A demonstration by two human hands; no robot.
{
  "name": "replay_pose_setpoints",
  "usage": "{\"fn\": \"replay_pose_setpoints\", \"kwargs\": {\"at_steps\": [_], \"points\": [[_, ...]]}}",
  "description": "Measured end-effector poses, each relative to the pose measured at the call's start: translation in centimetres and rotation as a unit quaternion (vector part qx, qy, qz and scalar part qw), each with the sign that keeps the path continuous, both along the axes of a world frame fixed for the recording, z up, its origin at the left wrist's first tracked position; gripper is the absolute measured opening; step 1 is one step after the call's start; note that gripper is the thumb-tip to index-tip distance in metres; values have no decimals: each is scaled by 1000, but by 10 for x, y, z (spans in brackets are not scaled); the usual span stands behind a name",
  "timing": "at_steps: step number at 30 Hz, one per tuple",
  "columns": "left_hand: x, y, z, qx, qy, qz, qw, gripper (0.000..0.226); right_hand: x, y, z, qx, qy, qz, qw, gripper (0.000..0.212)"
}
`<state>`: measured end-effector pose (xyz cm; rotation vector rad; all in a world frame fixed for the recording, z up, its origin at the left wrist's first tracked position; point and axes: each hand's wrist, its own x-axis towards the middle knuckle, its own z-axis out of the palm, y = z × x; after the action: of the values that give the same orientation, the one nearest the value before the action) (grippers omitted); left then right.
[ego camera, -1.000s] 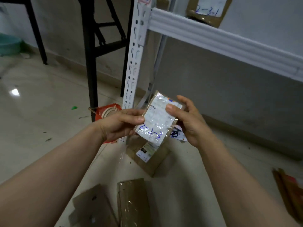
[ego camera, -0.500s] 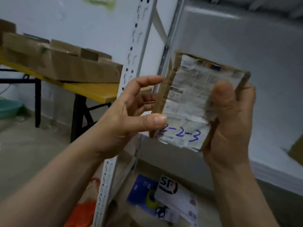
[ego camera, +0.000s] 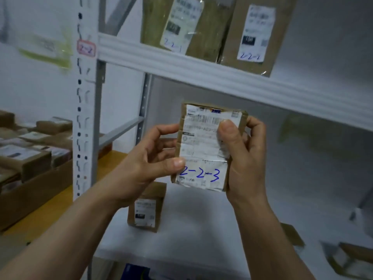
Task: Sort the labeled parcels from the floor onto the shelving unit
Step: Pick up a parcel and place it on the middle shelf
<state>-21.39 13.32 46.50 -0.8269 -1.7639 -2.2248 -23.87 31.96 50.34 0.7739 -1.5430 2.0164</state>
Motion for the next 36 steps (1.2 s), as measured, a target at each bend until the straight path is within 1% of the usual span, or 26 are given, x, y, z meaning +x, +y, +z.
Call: {"fn": "replay_pose_setpoints", "kwargs": {"at_steps": [5,10,13,16,18,20,22,24,25,27,30,32,34,36], "points": [[4,24,103,-36,7,-9,999,67,10,28,97,-4,-14,-4,1000,43],[4,55,197,-49,-2,-10,999,70,14,56,188,-17,-23,-14,999,47],[0,77,241,-56,-7,-3,998,70,12,76,228,-12,-26,-38,999,48],[-8,107,269,-56,4,4,998,65,6,106,255,20,-11,-50,999,41],[-17,131,277,-50,9,9,999,61,0,129,262,76,7,-57,995,47],[-31,158,275,-59,7,18,998,59,-11,153,260,127,1,-93,988,53],[-48,186,270,-105,8,77,991,58,-27,176,254,147,-28,-148,978,54],[-64,211,266,-161,14,164,973,56,-45,196,248,154,-58,-172,971,55],[-72,223,266,-168,24,181,969,54,-54,204,246,157,-69,-181,968,55],[-88,244,267,-158,36,190,968,56,-72,218,243,150,-76,-204,964,54],[-114,266,271,-129,-15,186,974,62,-105,231,240,100,-91,-240,961,48],[-132,274,269,-117,-38,176,977,52,-131,237,238,88,-105,-244,960,41],[-149,276,263,-161,-54,185,968,43,-159,241,233,101,-120,-238,958,38],[-160,276,255,-232,-78,214,946,43,-183,246,229,125,-137,-240,953,37]]}}
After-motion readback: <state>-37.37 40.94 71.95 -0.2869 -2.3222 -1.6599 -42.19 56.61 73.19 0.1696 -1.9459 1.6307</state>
